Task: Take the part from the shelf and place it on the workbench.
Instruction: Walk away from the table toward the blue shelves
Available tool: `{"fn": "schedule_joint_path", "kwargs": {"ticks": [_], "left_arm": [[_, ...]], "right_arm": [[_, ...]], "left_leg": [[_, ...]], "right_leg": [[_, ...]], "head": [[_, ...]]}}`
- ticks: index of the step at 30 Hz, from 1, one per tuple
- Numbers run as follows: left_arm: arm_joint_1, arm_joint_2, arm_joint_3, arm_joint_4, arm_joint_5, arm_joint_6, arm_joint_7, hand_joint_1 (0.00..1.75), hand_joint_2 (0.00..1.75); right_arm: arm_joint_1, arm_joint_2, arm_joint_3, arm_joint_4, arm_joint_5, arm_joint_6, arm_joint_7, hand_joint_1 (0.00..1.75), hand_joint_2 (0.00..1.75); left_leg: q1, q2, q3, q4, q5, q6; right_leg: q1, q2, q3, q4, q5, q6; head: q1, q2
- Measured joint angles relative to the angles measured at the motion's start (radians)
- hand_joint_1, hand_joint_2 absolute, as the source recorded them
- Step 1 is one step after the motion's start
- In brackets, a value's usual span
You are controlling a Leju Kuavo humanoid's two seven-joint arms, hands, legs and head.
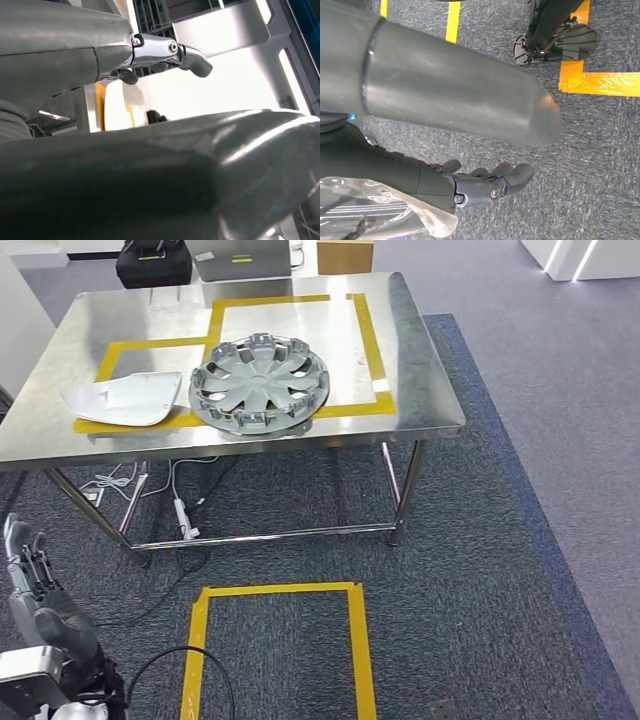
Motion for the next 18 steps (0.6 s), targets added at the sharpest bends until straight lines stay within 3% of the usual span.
{"fn": "schedule_joint_path", "kwargs": {"ticks": [2,3,4,5,6,8,9,10,13,14,15,17,18], "left_arm": [[-0.001,0.000,0.000,0.001,0.000,0.002,0.000,0.00,0.00],[-0.001,0.000,0.000,0.002,-0.001,0.004,0.000,0.00,0.00],[-0.001,0.000,0.000,0.002,-0.002,0.006,0.000,0.00,0.00],[-0.001,0.000,0.000,0.003,-0.004,0.008,0.000,0.00,0.00],[-0.001,0.000,0.000,0.003,-0.005,0.010,0.000,0.00,0.00],[-0.005,0.000,0.000,0.003,-0.007,0.011,0.000,0.00,0.00],[-0.007,-0.001,0.000,0.003,-0.007,0.012,0.000,0.00,0.00],[-0.009,-0.001,0.000,0.003,-0.007,0.013,-0.001,0.00,0.00],[-0.011,-0.002,-0.001,0.003,-0.007,0.015,-0.002,0.00,0.00],[-0.012,-0.003,-0.001,0.003,-0.007,0.015,-0.002,0.00,0.00],[-0.013,-0.004,-0.001,0.003,-0.007,0.015,-0.002,0.00,0.00],[-0.014,-0.006,-0.001,0.003,-0.007,0.016,-0.002,0.00,0.00],[-0.013,-0.006,-0.001,0.003,-0.007,0.017,-0.002,0.00,0.00]], "right_arm": [[-0.002,0.000,0.000,0.000,0.000,0.000,0.000,0.00,0.00],[-0.002,0.000,0.000,0.000,0.001,0.000,0.000,0.00,0.00],[-0.002,0.000,0.000,0.000,0.001,0.000,0.001,0.00,0.00],[-0.001,0.000,0.000,0.000,0.002,0.000,0.001,0.00,0.00],[-0.001,0.000,0.000,0.000,0.002,0.001,0.002,0.00,0.00],[-0.002,0.000,0.000,0.000,0.003,0.001,0.002,0.00,0.00],[-0.002,0.000,0.000,0.000,0.003,0.002,0.002,0.00,0.00],[-0.002,0.000,0.000,0.000,0.003,0.002,0.002,0.00,0.00],[-0.001,0.000,0.000,0.000,0.003,0.002,0.002,0.00,0.00],[0.000,0.000,0.000,0.000,0.003,0.002,0.003,0.00,0.00],[0.001,0.000,0.000,0.000,0.003,0.002,0.003,0.00,0.00],[0.001,0.000,0.000,0.000,0.004,0.002,0.005,0.00,0.00],[0.001,0.000,0.000,0.000,0.004,0.003,0.005,0.00,0.00]], "left_leg": [[0.004,-0.001,-0.037,0.120,-0.088,-0.009],[0.005,-0.001,-0.049,0.175,-0.120,-0.012],[0.005,-0.001,-0.048,0.203,-0.133,-0.012],[0.005,-0.001,-0.028,0.191,-0.128,-0.010],[0.005,-0.001,0.012,0.137,-0.107,-0.006],[0.001,-0.004,0.112,-0.012,-0.063,0.006],[-0.002,-0.005,0.144,-0.065,-0.050,0.012],[-0.006,-0.006,0.157,-0.090,-0.043,0.017],[-0.011,-0.004,0.142,-0.096,-0.019,0.034],[-0.008,-0.002,0.132,-0.099,-0.007,0.041],[-0.006,0.000,0.118,-0.103,0.007,0.047],[-0.005,0.003,0.087,-0.104,0.031,0.055],[-0.006,0.004,0.071,-0.103,0.043,0.055]], "right_leg": [[0.001,0.000,-0.018,0.001,0.014,-0.006],[0.002,0.000,-0.029,0.002,0.021,-0.007],[0.003,0.000,-0.041,0.004,0.028,-0.007],[0.003,0.000,-0.053,0.005,0.036,-0.006],[0.004,0.001,-0.063,0.006,0.044,-0.005],[0.005,0.003,-0.076,0.006,0.060,0.001],[0.005,0.003,-0.079,0.005,0.068,0.006],[0.004,0.003,-0.081,0.005,0.075,0.011],[0.000,0.003,-0.085,-0.001,0.092,0.030],[-0.001,0.003,-0.094,0.008,0.075,0.035],[-0.001,0.003,-0.109,0.036,0.040,0.038],[-0.002,0.002,-0.147,0.151,-0.068,0.042],[-0.002,0.002,-0.160,0.217,-0.107,0.044]], "head": [[-0.003,0.000],[-0.004,0.000],[-0.004,0.000],[-0.004,0.000],[-0.003,0.000],[-0.003,0.000],[-0.002,0.000],[-0.002,0.000],[-0.002,0.000],[-0.001,0.000],[0.002,0.000],[0.007,0.000],[0.009,0.000]]}}
